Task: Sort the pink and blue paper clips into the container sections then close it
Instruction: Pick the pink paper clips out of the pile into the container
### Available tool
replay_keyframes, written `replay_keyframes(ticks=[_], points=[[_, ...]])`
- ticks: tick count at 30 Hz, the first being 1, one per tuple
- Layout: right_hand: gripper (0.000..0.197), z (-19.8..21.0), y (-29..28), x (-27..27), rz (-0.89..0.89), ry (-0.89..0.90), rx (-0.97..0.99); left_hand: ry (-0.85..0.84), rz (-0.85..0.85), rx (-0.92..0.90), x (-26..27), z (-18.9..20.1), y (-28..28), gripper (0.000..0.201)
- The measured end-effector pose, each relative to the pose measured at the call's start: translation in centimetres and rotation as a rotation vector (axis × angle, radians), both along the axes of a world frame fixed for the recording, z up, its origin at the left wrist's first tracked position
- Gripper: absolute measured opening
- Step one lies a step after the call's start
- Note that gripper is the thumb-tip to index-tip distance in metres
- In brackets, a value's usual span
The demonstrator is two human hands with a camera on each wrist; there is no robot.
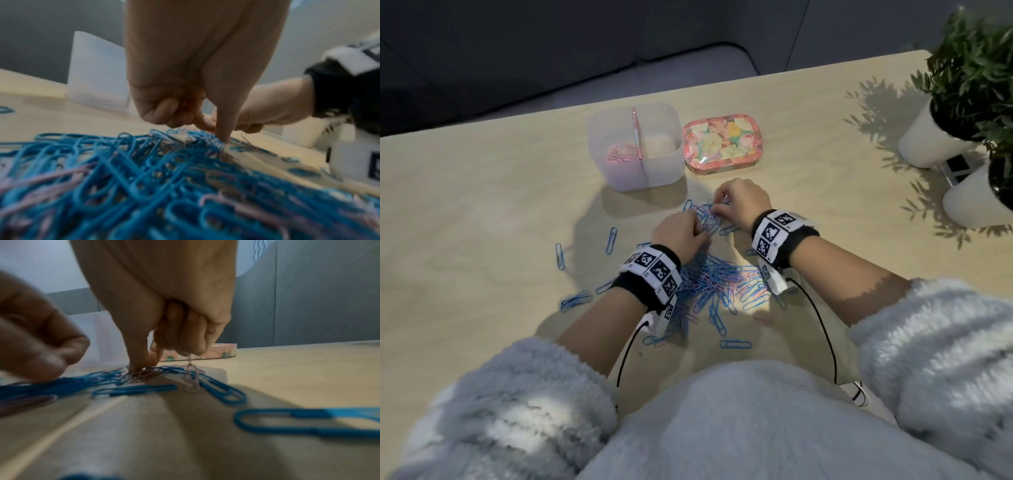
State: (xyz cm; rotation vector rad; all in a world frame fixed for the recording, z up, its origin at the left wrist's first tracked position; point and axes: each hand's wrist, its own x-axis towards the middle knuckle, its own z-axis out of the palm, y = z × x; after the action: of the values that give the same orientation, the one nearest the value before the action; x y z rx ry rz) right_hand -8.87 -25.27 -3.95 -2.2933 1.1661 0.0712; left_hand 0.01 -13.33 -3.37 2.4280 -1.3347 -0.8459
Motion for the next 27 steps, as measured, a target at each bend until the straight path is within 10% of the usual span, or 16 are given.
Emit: replay_keyframes(ticks=[7, 16, 27], points=[[0.018, 1.2, -2.3, -2.5, -0.256, -0.259, 0.236, -0.033, -0.061, 0.063, 1.3, 1.0, 0.5, 0.013], [0.009, 3.0, -2.3, -7.1, -0.244, 0.118, 0.045, -0.116, -0.17, -0.061, -0.4, 0.4, -4.0, 0.042], [0.05, 3.4, -3.5, -1.9, 0.516, 0.309, -0.289, -0.261, -0.344, 0.037, 0.5, -1.1, -4.2, 0.027]])
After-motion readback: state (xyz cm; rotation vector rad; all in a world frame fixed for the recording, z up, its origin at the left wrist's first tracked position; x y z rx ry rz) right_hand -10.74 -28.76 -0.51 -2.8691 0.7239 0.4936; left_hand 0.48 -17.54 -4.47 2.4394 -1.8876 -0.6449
